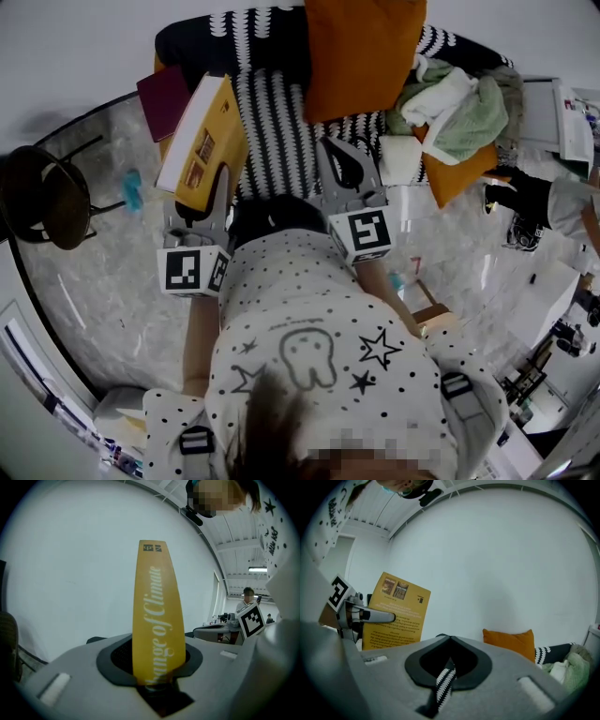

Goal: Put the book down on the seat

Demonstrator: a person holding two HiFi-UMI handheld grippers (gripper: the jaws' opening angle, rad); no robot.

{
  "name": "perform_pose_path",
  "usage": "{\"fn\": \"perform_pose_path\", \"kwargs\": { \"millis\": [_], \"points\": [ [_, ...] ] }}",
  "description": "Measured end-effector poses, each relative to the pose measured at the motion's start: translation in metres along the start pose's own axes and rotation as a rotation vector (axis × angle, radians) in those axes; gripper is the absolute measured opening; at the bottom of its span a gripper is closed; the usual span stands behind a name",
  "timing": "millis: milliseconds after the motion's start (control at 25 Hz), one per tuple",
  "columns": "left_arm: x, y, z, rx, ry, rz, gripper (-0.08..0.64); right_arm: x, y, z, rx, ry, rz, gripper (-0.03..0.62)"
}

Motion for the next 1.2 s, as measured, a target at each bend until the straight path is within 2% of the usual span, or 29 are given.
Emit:
{"fn": "perform_pose_path", "kwargs": {
  "millis": [200,480,800,1200],
  "points": [
    [0.017,0.014,0.004,0.090,-0.037,-0.006,0.149,0.007,0.001,0.001,0.005,0.008,-0.014,-0.003],
    [0.046,0.033,-0.002,0.117,-0.110,-0.054,0.149,0.023,0.009,0.003,0.008,0.020,-0.052,-0.003],
    [0.062,0.049,-0.011,0.115,-0.148,-0.086,0.149,0.036,0.023,0.001,0.000,0.046,-0.097,-0.003],
    [0.088,0.068,-0.013,0.154,-0.221,-0.144,0.149,0.061,0.032,-0.004,-0.025,0.049,-0.165,-0.003]
  ]
}}
Point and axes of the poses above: the fingertips, and each gripper's own axes: y forward along the fingers, z to its right, x out of its underside, the point moved 3 cm from there along -y, backward along the fingers, and after that the axes turned 5 degrees about y, right-handed, at the moved point
